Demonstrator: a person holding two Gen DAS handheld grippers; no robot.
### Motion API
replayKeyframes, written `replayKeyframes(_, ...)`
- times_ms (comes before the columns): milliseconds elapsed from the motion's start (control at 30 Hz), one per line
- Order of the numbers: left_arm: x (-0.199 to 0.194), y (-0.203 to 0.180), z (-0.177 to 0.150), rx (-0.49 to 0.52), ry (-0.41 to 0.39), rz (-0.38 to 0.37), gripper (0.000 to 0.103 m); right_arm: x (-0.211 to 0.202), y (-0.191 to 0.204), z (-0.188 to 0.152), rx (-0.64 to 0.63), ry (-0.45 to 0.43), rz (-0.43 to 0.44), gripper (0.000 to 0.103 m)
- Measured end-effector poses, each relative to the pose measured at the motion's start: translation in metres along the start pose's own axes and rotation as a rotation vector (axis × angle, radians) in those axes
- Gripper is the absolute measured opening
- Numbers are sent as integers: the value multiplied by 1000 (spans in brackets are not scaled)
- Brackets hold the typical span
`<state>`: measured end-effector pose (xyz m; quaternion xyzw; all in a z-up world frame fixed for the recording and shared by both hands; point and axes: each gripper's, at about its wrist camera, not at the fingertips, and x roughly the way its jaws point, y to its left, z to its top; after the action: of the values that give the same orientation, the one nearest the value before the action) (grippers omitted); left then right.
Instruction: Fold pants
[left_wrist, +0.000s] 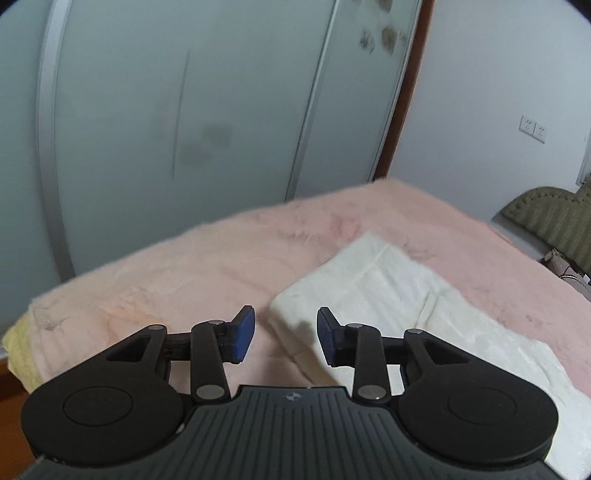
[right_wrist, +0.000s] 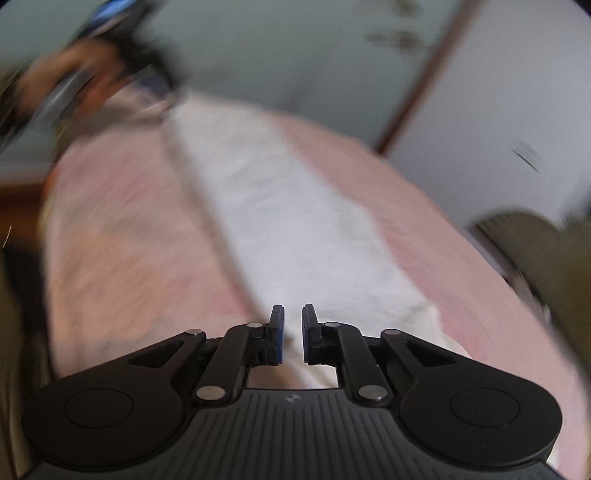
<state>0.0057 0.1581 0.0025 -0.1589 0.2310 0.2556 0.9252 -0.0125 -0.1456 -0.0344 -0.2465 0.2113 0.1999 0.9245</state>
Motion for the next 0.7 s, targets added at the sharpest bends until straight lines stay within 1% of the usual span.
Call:
replayKeyframes(33,-4,-8,-1,18,3,-26,40,6,-9,-3,58,6,-38,10)
replayKeyframes(67,-7,-17,-3,42,17,-64,40,13,-16,-7,104,31,-47,10)
replayKeyframes(133,-12,-41,-9,107,52,-164,42,30,-22,-19,165,149,-13,10)
replayKeyframes(167,-15,-55,-14,150,63,-212,45,30,-19,-25,158,154,-9,10)
replayKeyframes(200,-17,-70,-20,193,70,-253,49,24,-16,-26,139,134,-21,10)
replayKeyframes(233,-19,-86,-26,234,75,-291,50,18,-12,-26,122,131,-26,10)
replayKeyframes(300,-25,-119,-42,309,80,-382,51,6,-16,-26,139,100,-53,10)
replayKeyframes(333,-29,-136,-50,341,80,-432,51,1,-22,-28,157,91,-90,10)
replayKeyframes(433,-46,-181,-76,450,77,-576,52,-11,-44,-41,211,111,-184,10)
replayKeyframes(500,-56,-204,-95,524,61,-676,58,-22,-64,-58,264,131,-244,10)
replayKeyframes(567,-62,-222,-117,593,44,-758,61,-32,-86,-79,343,155,-328,11)
replayKeyframes(600,-66,-228,-127,631,37,-792,61,-38,-100,-96,412,175,-345,12)
replayKeyframes(633,-70,-233,-138,671,31,-820,62,-40,-113,-111,482,216,-326,20)
replayKeyframes(667,-72,-237,-147,707,25,-836,62,-42,-125,-125,538,240,-283,29)
replayKeyframes(700,-73,-237,-155,738,17,-845,62,-54,-136,-137,598,181,-265,32)
